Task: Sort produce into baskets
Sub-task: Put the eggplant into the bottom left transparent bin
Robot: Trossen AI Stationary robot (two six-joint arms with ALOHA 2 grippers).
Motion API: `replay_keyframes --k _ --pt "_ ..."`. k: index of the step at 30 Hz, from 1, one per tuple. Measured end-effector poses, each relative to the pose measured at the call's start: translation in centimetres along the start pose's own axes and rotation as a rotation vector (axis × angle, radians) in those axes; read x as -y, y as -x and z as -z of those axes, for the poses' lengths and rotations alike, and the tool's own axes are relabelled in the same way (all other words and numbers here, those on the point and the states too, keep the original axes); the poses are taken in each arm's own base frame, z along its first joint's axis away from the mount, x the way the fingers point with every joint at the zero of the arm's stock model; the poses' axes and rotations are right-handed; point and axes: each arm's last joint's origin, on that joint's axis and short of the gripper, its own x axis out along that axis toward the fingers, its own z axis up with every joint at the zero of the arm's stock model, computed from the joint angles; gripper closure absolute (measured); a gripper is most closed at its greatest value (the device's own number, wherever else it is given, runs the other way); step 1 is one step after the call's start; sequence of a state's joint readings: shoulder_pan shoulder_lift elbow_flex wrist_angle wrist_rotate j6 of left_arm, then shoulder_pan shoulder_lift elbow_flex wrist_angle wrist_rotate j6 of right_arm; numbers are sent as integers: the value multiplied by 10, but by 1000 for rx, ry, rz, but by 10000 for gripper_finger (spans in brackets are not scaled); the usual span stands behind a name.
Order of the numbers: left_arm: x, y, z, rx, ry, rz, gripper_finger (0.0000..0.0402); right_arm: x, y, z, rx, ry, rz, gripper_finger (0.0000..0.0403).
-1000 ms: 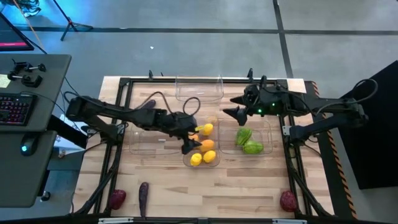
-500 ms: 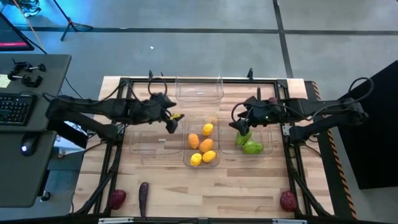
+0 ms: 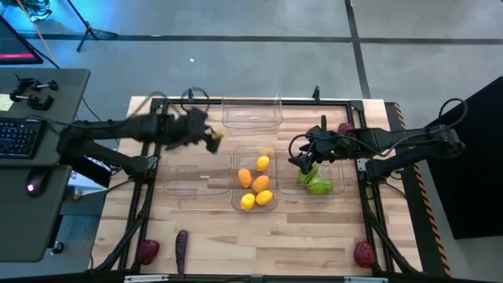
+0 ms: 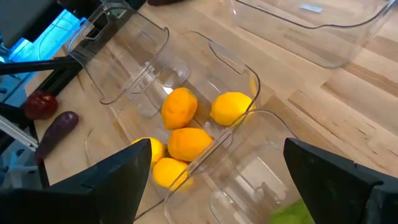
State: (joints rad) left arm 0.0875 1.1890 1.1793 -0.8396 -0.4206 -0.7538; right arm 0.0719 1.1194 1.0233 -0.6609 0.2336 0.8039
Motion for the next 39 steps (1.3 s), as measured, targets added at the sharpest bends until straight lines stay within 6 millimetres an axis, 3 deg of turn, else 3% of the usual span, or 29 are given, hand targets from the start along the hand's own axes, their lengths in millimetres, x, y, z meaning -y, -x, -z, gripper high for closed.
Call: replay_keyframes --k 7,14,19,23,33,39 --pt "-75 -30 -25 -244 -3 -250 92 0 0 0 6 40 5 47" --pt "-125 -89 -34 -498 -78 -390 92 1 0 -2 54 -53 48 47" --pt "-144 -129 -27 -657 -133 -438 92 3 0 -3 120 -164 97 47" --pt "-153 -150 -20 -751 -148 -437 92 3 0 -3 125 -193 97 47" --pt "-171 -167 21 -859 -170 -417 92 3 0 -4 168 -250 126 47" --pt "-177 -173 29 -815 -148 -417 92 -2 -12 -5 173 -261 120 47"
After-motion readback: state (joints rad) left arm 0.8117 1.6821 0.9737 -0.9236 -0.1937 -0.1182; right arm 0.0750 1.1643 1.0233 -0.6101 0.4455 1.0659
